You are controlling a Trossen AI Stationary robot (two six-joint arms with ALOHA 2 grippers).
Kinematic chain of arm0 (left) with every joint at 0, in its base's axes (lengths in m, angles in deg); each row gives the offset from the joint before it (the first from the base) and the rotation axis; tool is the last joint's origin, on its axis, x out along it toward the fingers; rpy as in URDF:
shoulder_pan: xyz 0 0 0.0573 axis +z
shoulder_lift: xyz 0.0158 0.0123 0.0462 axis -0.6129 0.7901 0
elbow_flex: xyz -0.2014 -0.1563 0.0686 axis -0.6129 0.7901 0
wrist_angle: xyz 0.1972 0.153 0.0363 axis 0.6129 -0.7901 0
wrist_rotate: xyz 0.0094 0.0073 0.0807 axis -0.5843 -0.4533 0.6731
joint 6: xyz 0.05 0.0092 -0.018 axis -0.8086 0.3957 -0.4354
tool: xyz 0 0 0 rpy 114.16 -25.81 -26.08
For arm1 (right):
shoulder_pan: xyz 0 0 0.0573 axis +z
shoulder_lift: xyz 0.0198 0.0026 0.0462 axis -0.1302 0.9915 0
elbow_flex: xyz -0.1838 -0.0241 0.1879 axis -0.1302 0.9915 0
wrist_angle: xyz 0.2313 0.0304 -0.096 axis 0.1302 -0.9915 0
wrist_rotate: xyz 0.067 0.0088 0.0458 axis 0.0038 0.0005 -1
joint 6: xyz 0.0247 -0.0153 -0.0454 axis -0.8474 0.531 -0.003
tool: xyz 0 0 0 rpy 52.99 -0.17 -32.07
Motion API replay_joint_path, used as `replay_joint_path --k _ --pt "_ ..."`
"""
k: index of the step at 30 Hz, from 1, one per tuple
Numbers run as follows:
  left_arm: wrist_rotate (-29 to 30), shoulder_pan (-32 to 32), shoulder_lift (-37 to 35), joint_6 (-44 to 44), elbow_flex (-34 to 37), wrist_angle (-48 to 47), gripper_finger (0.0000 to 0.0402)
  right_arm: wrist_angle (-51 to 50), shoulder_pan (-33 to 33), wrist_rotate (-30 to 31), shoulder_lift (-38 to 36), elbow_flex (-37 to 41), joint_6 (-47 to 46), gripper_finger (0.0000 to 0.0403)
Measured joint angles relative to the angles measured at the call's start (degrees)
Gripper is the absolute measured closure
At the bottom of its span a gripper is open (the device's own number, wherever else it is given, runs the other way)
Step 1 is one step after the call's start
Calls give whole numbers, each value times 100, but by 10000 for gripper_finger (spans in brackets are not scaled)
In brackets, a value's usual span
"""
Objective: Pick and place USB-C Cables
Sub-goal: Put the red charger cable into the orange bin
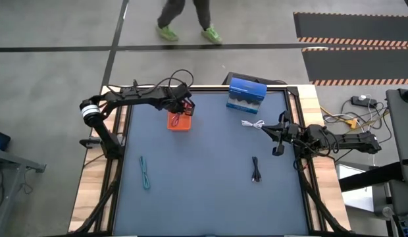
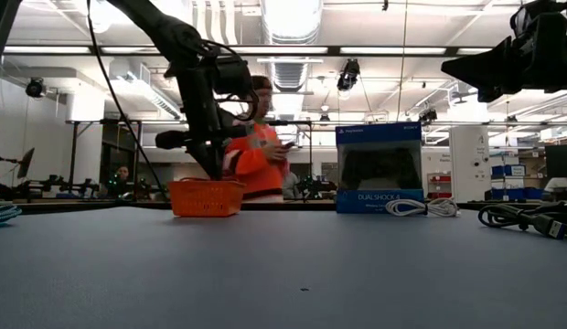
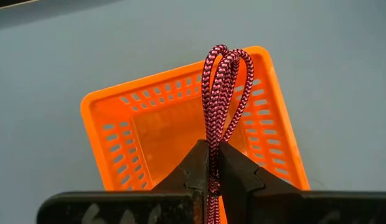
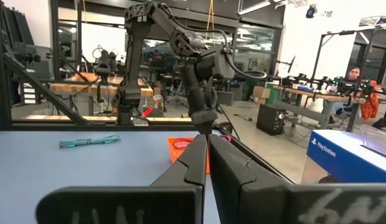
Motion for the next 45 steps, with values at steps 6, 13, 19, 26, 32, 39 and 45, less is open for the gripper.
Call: replay_joint_path --k 6,13,19,26,32,39,45 --pt "1 0 0 1 102 98 394 0 0 0 0 -2 0 394" --pt "2 -6 0 1 186 99 394 -2 0 6 0 0 -1 394" --pt "2 -26 0 10 315 145 394 -7 0 47 0 -1 0 394" --pt "2 -37 0 17 448 287 394 -28 0 133 0 -2 26 394" --pt "2 -37 0 21 449 296 394 -28 0 133 0 0 7 394" --pt "2 -37 4 10 449 314 394 -28 0 133 0 0 17 394" --pt "2 -37 4 6 468 436 394 -28 0 133 0 0 28 394"
